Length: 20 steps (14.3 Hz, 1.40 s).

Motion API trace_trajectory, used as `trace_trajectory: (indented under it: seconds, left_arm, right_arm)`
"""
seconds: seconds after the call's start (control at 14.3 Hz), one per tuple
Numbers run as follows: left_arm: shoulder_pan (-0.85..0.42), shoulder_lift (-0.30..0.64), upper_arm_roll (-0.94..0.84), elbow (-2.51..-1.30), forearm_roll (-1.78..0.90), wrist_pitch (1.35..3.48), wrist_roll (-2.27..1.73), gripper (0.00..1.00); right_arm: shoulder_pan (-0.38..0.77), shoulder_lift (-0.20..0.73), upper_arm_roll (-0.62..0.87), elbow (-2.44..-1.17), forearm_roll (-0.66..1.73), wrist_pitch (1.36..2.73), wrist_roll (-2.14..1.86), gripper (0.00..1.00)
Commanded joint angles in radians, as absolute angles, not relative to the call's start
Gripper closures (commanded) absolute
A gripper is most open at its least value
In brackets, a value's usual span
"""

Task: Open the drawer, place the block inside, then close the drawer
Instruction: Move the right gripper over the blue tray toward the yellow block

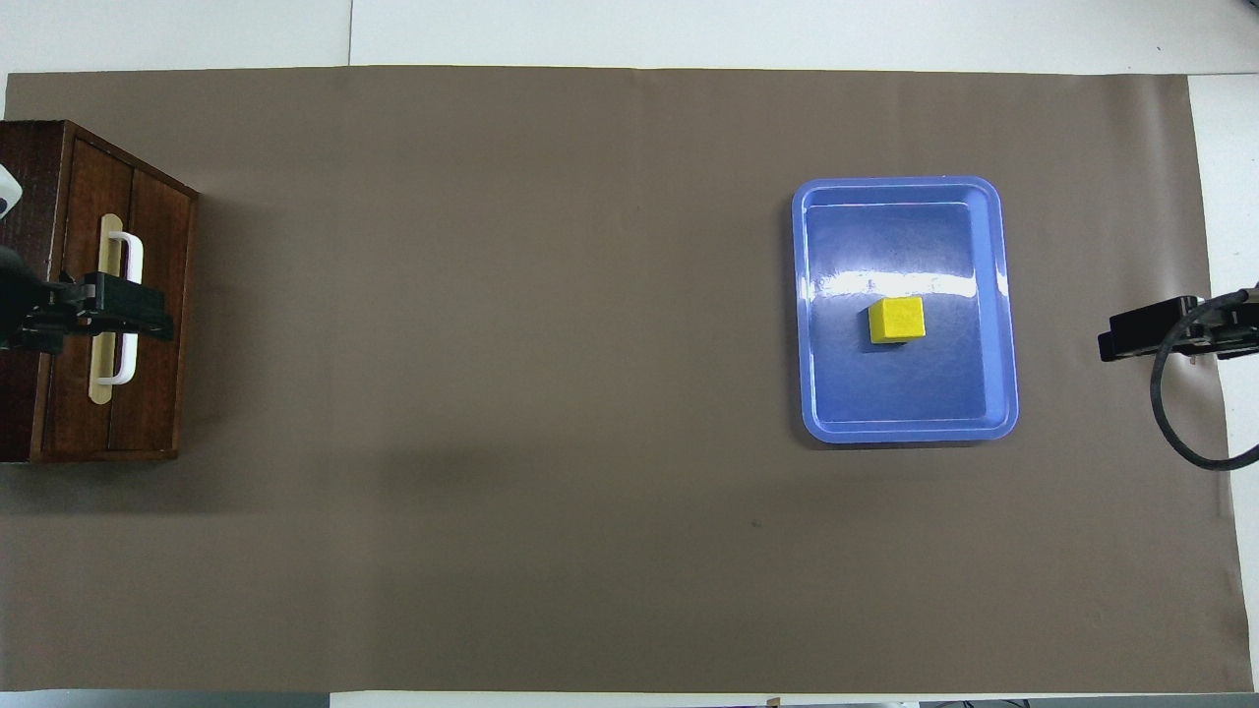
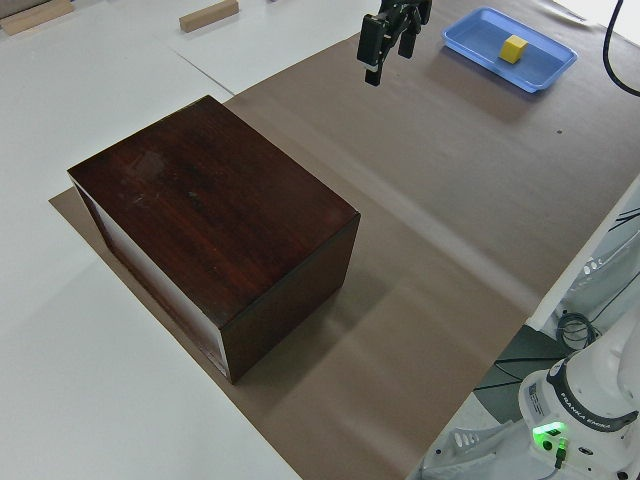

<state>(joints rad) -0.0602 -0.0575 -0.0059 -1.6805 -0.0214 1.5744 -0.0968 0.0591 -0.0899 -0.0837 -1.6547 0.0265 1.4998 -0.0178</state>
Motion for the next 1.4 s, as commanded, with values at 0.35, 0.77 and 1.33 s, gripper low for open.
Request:
trace_trajectory:
  seconds: [0.35,0.77,1.33]
  left_arm:
    - [-0.061,-0.083,-0.002,-1.707,-0.021,1.58,-0.098,0.0]
    - [-0.061,-0.083,-0.002,-1.707,-0.021,1.58,-0.098,0.0]
    - [-0.061,-0.083,-0.002,-1.707,-0.021,1.58,-0.098,0.0]
  right_arm:
    - [0.046,-0.103,-0.077,-1.663,0.012,1.497,-0.037,0.0]
    - [0.025,-0.051,-0.083,-1.701,0.031,1.632,0.181,0.0]
    - [-0.005,0.164,-0.086,-1.631,0.227,1.781,1.188,0.0]
